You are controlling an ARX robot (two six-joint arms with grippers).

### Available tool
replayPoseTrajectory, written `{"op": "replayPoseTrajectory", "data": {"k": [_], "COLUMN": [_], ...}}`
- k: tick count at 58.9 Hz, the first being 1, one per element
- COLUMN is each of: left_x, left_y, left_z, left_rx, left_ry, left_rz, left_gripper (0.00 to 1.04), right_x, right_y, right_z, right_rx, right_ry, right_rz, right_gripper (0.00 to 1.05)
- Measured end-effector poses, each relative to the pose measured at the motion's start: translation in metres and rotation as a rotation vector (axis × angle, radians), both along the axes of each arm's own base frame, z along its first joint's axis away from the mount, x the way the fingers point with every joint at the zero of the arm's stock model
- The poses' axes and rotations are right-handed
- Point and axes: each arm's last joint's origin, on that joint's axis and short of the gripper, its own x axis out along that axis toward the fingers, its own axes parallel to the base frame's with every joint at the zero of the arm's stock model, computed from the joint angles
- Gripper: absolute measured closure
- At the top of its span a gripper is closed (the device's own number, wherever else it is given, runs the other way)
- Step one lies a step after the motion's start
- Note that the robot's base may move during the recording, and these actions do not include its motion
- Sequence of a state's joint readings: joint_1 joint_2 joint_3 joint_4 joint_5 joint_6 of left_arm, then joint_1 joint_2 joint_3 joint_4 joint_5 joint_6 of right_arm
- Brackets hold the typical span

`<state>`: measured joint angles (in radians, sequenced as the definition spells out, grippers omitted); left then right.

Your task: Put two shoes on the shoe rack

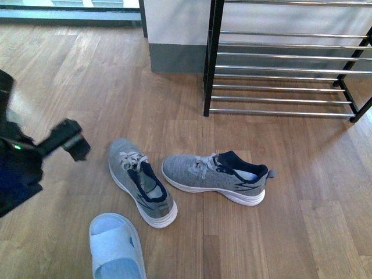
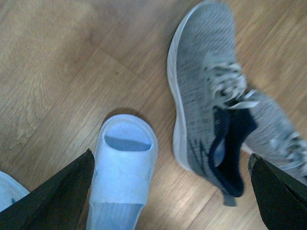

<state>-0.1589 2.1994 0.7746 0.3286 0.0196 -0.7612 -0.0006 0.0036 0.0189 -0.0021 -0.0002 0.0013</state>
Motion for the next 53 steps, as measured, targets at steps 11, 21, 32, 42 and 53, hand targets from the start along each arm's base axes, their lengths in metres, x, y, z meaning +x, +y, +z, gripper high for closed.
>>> {"op": "replayPoseTrajectory", "data": {"k": [11, 21, 32, 42, 53], "left_x": [0.022, 0.048, 0.072, 0.084, 0.085], "left_y": [-0.021, -0.032, -0.050, -0.060, -0.048], "left_z": [-0.040, -0.066, -0.085, -0.101, -0.125], "left_rx": [-0.028, -0.020, -0.079, -0.106, 0.014], "left_ry": [0.119, 0.128, 0.112, 0.100, 0.153], "left_rz": [-0.144, -0.209, -0.279, -0.310, -0.253], "left_gripper": [0.09, 0.09, 0.09, 0.09, 0.19], "right_x": [0.000, 0.000, 0.000, 0.000, 0.000], "right_y": [0.000, 0.000, 0.000, 0.000, 0.000], "right_z": [0.000, 0.000, 0.000, 0.000, 0.000], "right_rx": [0.000, 0.000, 0.000, 0.000, 0.000], "right_ry": [0.000, 0.000, 0.000, 0.000, 0.000], "right_rz": [0.000, 0.000, 0.000, 0.000, 0.000], "right_gripper": [0.09, 0.09, 0.09, 0.09, 0.09]}}
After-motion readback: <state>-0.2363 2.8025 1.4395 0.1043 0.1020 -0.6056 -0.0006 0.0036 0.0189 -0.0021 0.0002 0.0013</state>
